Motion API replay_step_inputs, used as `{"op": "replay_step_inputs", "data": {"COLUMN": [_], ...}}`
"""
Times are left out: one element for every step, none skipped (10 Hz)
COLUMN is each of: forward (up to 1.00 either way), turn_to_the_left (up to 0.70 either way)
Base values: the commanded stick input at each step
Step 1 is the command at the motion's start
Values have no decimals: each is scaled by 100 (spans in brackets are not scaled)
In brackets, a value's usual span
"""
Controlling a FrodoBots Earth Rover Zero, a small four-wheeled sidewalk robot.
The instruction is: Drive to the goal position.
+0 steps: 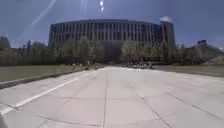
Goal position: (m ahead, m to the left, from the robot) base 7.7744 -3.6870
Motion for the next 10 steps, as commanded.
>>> {"op": "replay_step_inputs", "data": {"forward": [70,70,70,70,70,70,70,70,70,70], "turn_to_the_left": [33,33,33,33,33,32,25,18,9,3]}}
